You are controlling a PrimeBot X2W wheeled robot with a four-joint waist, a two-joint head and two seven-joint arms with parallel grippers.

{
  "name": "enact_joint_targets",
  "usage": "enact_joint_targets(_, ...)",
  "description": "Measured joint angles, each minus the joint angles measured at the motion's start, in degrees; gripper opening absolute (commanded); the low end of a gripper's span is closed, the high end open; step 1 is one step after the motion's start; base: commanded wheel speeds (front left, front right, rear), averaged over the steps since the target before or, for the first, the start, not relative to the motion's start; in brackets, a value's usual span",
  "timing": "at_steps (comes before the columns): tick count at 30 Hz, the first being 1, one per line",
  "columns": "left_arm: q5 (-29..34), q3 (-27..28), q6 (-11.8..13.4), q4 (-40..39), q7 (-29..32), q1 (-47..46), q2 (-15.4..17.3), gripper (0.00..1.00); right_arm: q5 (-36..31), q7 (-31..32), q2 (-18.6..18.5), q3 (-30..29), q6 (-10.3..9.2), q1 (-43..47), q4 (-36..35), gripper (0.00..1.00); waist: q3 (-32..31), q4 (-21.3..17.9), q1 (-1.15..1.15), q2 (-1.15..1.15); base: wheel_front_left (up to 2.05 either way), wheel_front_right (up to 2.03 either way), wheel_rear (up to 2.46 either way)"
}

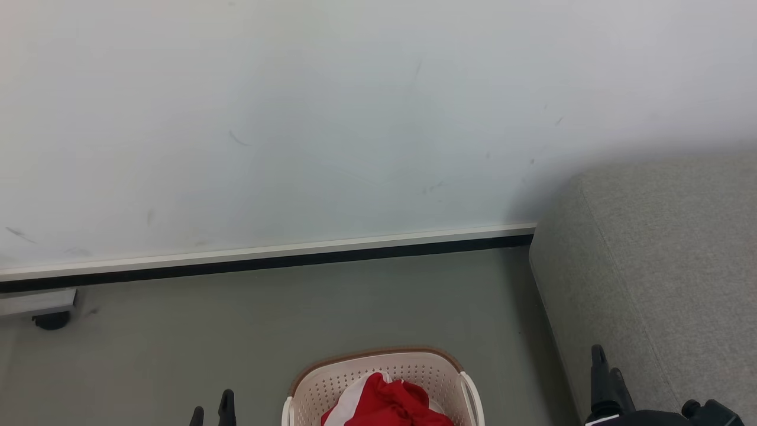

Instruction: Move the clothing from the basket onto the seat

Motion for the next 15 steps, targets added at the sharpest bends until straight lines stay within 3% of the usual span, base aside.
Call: enact_joint_targets(15,10.9,-0.3,1.9,-0.8,-2.6,0.7,0.2,1.00,-19.2,-0.8,0.0,2.0,0.00,0.3,-0.7,1.00,-1.1,0.0,0.00,0.00,0.00,0.00,0.00)
